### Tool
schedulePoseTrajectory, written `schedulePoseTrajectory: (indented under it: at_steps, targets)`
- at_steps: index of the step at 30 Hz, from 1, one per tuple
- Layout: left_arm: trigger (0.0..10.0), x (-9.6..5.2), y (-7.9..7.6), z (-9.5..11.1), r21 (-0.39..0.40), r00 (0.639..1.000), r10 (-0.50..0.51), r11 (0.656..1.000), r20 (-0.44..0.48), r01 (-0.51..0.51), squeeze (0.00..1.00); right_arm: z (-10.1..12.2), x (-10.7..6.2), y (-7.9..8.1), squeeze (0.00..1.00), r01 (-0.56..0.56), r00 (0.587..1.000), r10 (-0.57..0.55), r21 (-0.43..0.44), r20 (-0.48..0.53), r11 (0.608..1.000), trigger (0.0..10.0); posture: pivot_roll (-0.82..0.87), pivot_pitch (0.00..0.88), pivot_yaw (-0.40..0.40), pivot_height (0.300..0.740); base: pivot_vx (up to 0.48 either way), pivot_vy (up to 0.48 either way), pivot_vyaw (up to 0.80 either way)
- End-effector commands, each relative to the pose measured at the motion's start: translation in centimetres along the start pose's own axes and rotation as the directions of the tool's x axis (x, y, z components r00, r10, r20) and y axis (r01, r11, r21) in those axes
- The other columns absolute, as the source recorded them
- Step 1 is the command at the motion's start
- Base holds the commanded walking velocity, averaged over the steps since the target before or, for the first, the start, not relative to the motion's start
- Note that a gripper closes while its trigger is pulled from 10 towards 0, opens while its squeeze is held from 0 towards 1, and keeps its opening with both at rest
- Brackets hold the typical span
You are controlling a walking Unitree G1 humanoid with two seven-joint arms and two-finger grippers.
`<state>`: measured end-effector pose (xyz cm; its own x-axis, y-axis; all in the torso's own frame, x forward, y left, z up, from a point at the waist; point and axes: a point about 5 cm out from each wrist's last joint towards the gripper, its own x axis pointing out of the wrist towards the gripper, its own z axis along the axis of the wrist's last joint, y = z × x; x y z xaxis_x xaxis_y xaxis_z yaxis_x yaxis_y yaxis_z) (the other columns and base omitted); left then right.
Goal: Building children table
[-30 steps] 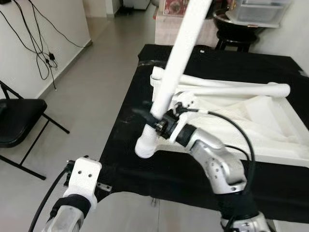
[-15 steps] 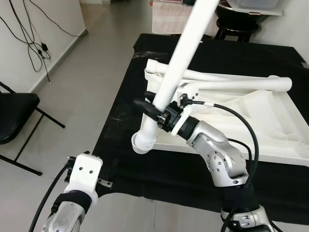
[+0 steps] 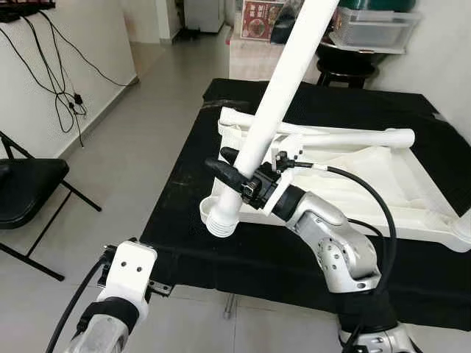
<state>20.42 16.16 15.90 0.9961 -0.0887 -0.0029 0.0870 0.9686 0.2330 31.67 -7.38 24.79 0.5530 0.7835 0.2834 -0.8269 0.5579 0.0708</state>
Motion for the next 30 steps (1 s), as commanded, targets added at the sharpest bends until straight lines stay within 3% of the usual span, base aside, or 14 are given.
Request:
schedulePoseTrajectory:
  at_steps: [1,22,30]
  targets:
    - [10.0,-0.13,0.05,-0.15,0.013,1.0,-0.001,1.0,-0.003,0.001,0.0,0.34,0.0,0.45,0.0,-0.022,0.999,0.022,-0.001,0.023,1.0,10.0,0.03,0.157,-0.037,0.74,0.379,0.0,0.0]
    - [10.0,-0.12,0.09,-0.1,0.012,1.0,-0.015,1.0,0.001,0.015,0.0,0.51,0.17,0.65,0.0,-0.037,0.998,0.036,0.011,0.042,0.999,10.0,0.03,0.155,-0.032,0.74,0.354,0.0,0.0]
    - [10.0,-0.17,0.07,-0.24,0.004,1.0,-0.017,1.0,-0.009,0.017,0.0,0.47,0.15,0.72,0.0,-0.046,0.998,0.046,0.017,0.042,0.999,10.0,0.04,0.154,-0.032,0.74,0.0,0.0,0.0]
